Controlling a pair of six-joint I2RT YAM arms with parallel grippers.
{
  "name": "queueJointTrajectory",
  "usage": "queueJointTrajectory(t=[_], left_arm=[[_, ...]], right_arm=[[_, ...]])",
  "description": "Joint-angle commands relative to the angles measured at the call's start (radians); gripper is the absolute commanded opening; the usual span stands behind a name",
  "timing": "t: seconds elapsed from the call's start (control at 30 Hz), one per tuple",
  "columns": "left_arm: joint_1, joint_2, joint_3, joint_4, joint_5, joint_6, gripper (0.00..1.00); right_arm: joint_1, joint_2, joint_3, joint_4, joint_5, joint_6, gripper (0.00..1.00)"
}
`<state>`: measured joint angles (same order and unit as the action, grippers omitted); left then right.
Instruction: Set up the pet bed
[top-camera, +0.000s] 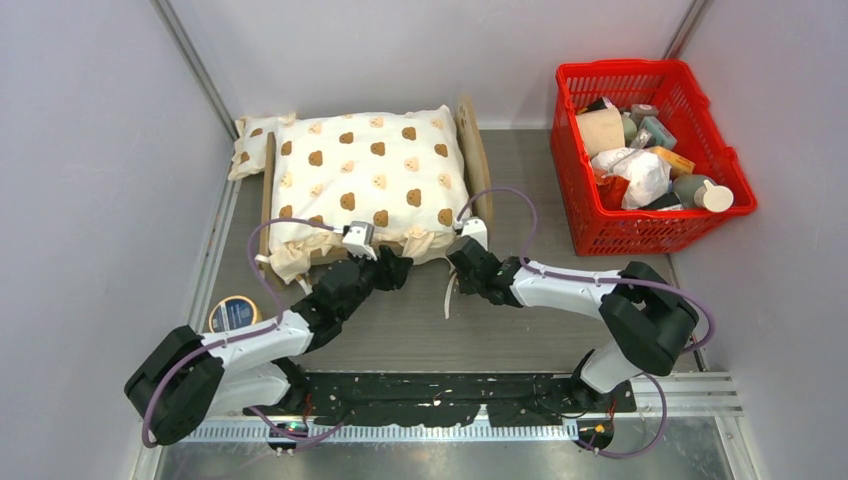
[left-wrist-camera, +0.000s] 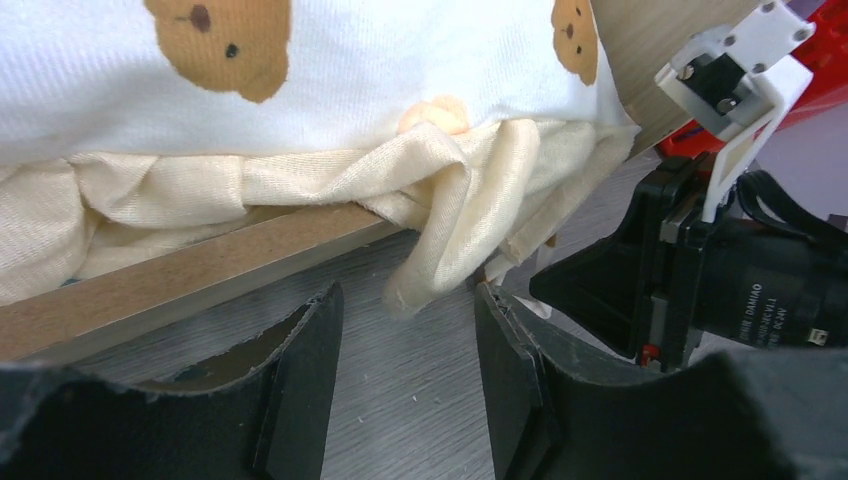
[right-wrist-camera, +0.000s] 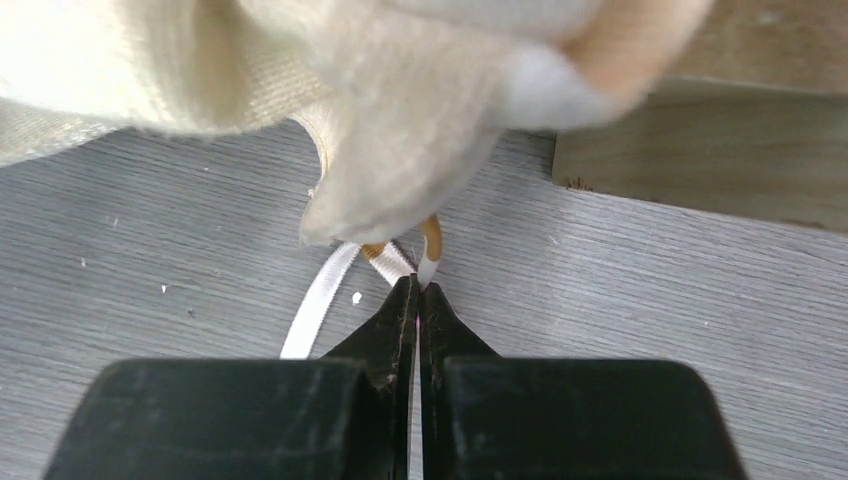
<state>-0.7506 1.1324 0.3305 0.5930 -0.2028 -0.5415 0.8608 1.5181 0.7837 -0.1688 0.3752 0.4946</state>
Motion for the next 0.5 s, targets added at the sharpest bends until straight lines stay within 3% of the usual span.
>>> queueJointTrajectory(t=[0.0,0.47], left_arm=[[0.005,-0.038,0.007,-0.044,-0.045,0.013,0.54],[0.005,-0.038,0.001,-0.067,0.021,-0.013,0.51]], right_arm=[[0.009,0.027,0.062,-0.015,0.051,-0.029,0.05],[0.015,-0.016,-0.013,0.218,0.032,-0.371,0.05]])
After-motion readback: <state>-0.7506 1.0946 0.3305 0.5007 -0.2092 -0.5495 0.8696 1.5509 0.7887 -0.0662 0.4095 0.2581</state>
